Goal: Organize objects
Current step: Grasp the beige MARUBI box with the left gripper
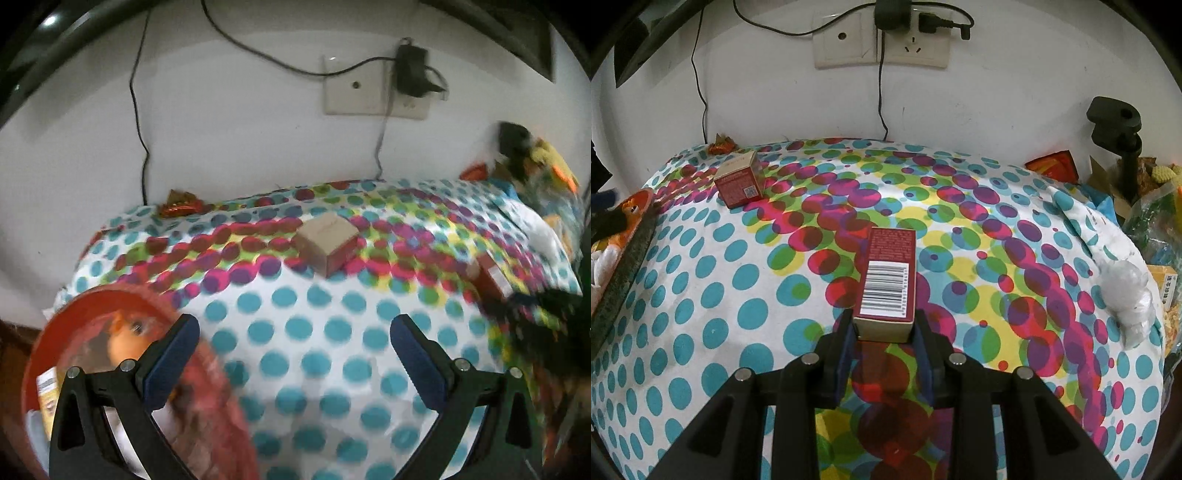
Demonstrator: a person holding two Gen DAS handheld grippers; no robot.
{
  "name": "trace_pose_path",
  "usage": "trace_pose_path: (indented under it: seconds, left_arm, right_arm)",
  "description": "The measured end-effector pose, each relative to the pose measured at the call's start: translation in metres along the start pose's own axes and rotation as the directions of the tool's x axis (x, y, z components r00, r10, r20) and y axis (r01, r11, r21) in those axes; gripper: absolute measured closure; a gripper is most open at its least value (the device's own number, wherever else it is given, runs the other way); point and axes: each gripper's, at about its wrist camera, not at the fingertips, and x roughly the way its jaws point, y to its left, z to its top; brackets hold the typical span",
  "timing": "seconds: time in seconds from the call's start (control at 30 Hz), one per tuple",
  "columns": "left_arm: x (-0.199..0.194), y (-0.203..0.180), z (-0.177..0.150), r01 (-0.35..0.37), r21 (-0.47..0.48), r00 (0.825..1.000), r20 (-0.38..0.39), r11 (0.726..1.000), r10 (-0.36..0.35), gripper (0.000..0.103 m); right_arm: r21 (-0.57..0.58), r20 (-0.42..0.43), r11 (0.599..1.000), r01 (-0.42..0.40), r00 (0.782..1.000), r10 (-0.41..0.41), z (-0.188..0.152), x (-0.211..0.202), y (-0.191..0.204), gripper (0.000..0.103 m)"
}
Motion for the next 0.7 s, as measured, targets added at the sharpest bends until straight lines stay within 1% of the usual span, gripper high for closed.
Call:
trace_pose_path:
  seconds: [0.07, 0.17, 0.23, 0.33, 0.47, 0.57, 0.6, 0.7]
  left_arm:
    - [0.016, -0.005, 0.009, 0.026, -0.008, 0.999, -0.027, 1.000, -0.026, 0.000]
    - [0.037, -0.016, 0.023, 0.004, -0.039, 0.999, -0.044, 0.999, -0.006, 0.000]
    - [0.050, -0.021, 0.030, -0.008, -0.077, 0.998, -0.068, 0.997, 0.003, 0.000]
    - [0.065, -0.029, 0.038, -0.036, -0.141, 0.997, -0.075, 0.989, 0.026, 0.000]
    - [0.085, -0.037, 0.043, -0.125, -0.204, 0.987, -0.121, 0.971, 0.102, 0.000]
    - [0.092, -0.037, 0.044, -0.179, -0.232, 0.980, -0.127, 0.956, 0.153, 0.000]
    - [0.095, -0.035, 0.043, -0.191, -0.258, 0.978, -0.128, 0.947, 0.162, 0.000]
    - [0.104, -0.025, 0.041, -0.194, -0.328, 0.976, -0.157, 0.925, 0.149, 0.000]
  right_arm:
    - [0.004, 0.001, 1.000, -0.007, 1.000, 0.007, 0.000, 0.000, 0.000, 0.071]
    - [0.022, 0.004, 0.999, -0.026, 1.000, 0.026, 0.000, 0.000, -0.002, 0.071]
    - [0.034, 0.006, 0.999, -0.040, 0.999, 0.039, -0.001, 0.000, -0.003, 0.071]
    - [0.047, 0.008, 0.997, -0.054, 0.999, 0.054, 0.000, 0.001, -0.005, 0.071]
    - [0.048, 0.008, 0.997, -0.058, 0.998, 0.057, 0.000, 0.001, -0.004, 0.070]
    - [0.056, 0.009, 0.996, -0.070, 0.998, 0.069, 0.000, 0.001, -0.005, 0.070]
    - [0.062, 0.011, 0.995, -0.077, 0.997, 0.077, 0.000, 0.001, -0.007, 0.070]
    - [0.077, 0.014, 0.993, -0.094, 0.996, 0.093, 0.000, 0.001, -0.009, 0.070]
